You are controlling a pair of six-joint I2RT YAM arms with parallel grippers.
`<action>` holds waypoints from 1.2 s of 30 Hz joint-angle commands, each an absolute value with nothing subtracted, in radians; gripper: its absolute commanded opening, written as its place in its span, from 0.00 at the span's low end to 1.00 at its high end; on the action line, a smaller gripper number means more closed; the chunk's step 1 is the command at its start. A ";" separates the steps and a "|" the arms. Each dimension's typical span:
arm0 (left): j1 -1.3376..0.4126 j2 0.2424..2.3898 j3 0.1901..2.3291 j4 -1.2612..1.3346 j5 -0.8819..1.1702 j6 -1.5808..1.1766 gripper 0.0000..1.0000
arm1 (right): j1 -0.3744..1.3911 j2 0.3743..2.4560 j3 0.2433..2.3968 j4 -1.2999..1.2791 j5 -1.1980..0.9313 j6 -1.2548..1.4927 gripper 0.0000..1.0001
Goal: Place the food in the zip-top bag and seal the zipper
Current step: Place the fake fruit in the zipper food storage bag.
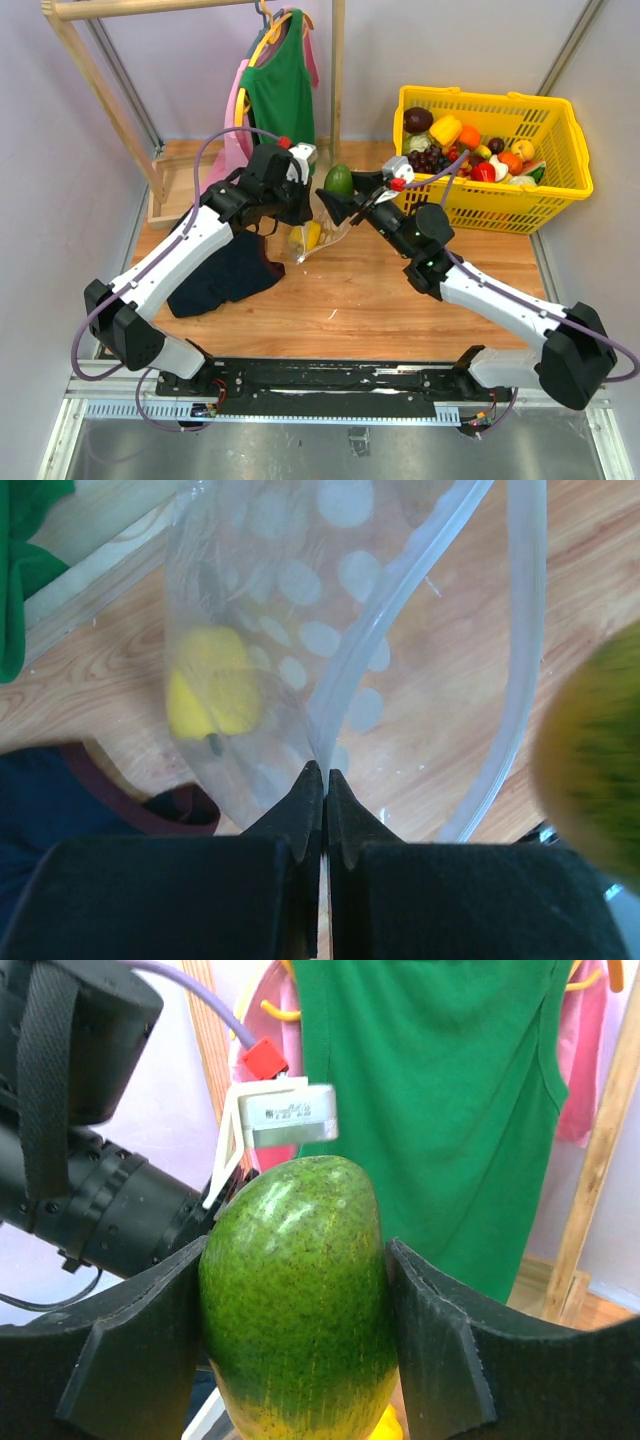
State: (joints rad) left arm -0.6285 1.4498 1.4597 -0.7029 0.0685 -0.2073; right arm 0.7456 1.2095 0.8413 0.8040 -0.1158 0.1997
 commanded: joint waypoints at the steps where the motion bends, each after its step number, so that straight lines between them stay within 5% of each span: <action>1: -0.603 1.414 1.450 -0.660 0.153 -0.217 0.00 | 0.787 1.281 0.808 0.993 -0.047 0.130 0.27; 12: -0.568 1.407 1.437 -0.647 0.199 -0.228 0.00 | 0.814 1.359 0.736 1.093 0.049 0.117 0.41; 28: -0.563 1.410 1.430 -0.642 0.213 -0.232 0.00 | 0.814 1.381 0.749 1.055 0.061 0.100 0.79; 36: -0.563 1.410 1.426 -0.640 0.212 -0.232 0.00 | 0.815 1.339 0.767 0.984 0.074 0.100 0.80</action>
State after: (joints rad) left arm -0.5709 1.4368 1.4395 -0.6743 0.1940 -0.2298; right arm 0.8009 1.3746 0.7403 1.0161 0.0498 0.1211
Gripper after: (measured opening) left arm 0.010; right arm 0.803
